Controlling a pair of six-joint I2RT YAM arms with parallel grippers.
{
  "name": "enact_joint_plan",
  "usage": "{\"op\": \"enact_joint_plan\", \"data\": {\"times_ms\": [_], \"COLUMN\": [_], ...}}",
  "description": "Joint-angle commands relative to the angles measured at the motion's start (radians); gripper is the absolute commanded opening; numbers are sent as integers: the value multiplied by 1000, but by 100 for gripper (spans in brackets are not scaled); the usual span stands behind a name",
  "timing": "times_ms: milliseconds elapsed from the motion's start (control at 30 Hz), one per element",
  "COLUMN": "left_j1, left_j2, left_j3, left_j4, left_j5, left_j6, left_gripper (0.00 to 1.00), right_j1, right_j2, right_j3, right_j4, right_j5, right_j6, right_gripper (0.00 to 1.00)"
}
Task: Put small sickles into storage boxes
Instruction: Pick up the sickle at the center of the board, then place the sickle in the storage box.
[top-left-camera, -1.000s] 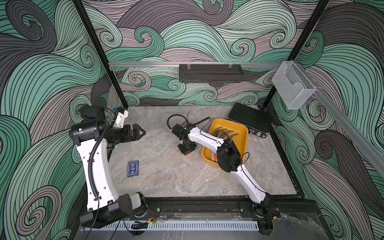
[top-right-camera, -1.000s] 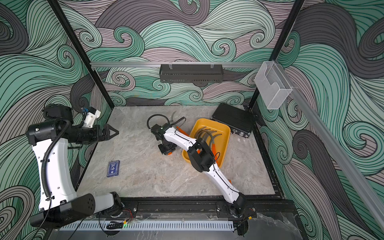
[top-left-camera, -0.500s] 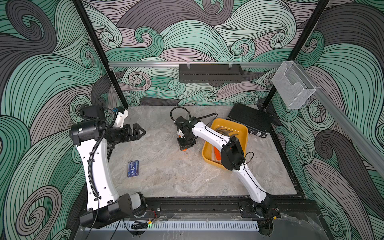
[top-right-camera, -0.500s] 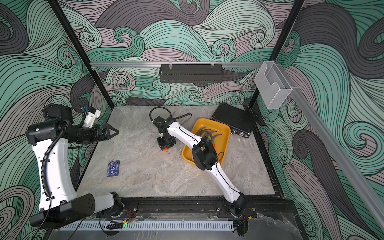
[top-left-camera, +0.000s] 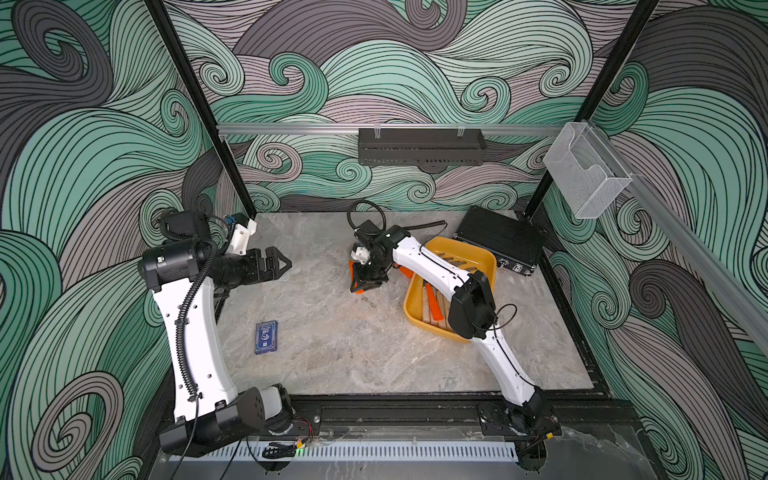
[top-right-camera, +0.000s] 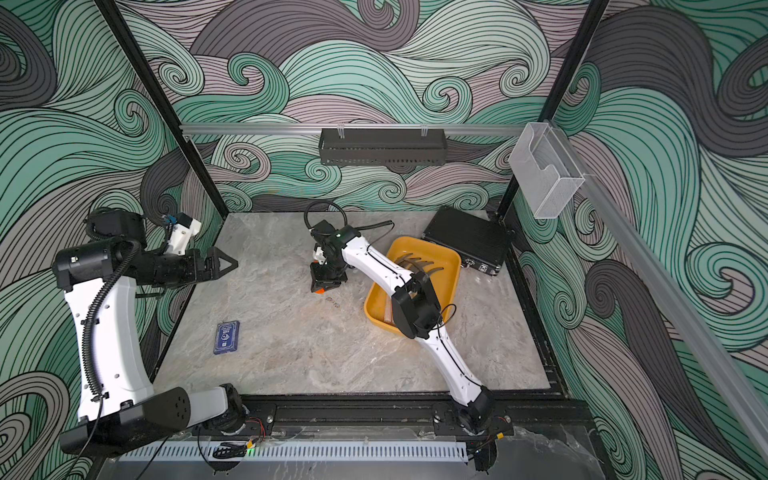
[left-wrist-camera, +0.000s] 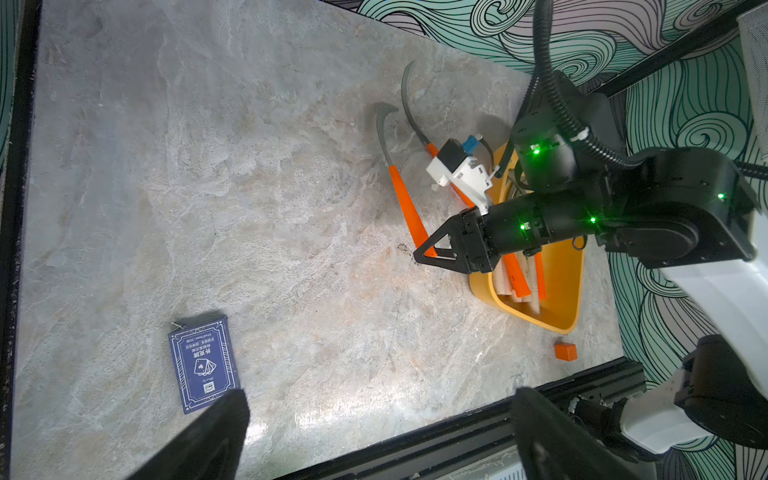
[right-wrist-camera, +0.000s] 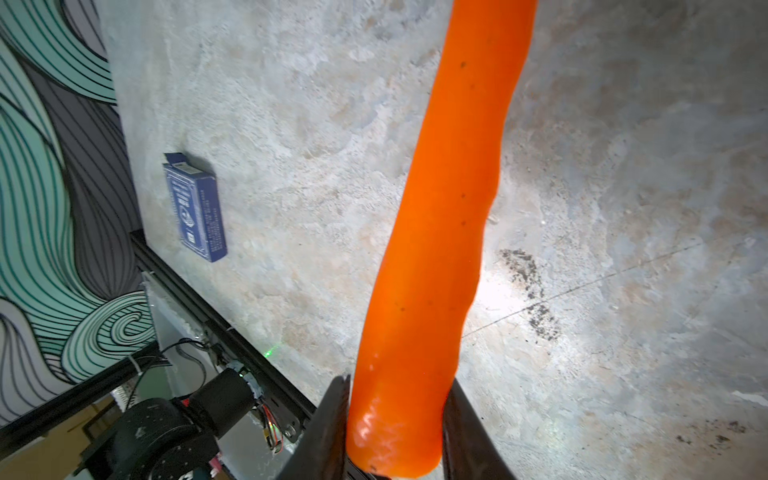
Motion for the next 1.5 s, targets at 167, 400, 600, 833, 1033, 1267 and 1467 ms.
{"op": "enact_joint_plan", "data": {"times_ms": [167, 400, 600, 833, 1033, 1267, 1467], "left_j1": [6, 6, 6, 5, 6, 6, 6], "left_j2": [-18, -15, -10, -9, -7, -10, -15], "left_j3": [34, 43, 52, 55, 64, 68, 69], "left_j4": [10, 8, 6, 10, 13, 21, 26], "left_j5": [21, 18, 17, 20, 15, 8, 4], "left_j6": [-9, -7, -6, -11, -9, -9, -11], "left_gripper": [99, 98, 99, 98, 99, 99, 99], "right_j1": [-32, -38, -40, -45, -50, -69, -108], "right_j2": [-64, -83, -96, -122, -181, -318, -484], "right_j3": [-12, -21, -19, -22, -90, -280, -488], "right_j4": [112, 194, 253, 296, 299, 303, 304], "right_j5": [-116, -176, -223, -260, -277, -275, -265], "right_j6": [50, 83, 110, 135, 116, 65, 15], "right_gripper": [11, 12, 12, 12, 12, 12, 12]}}
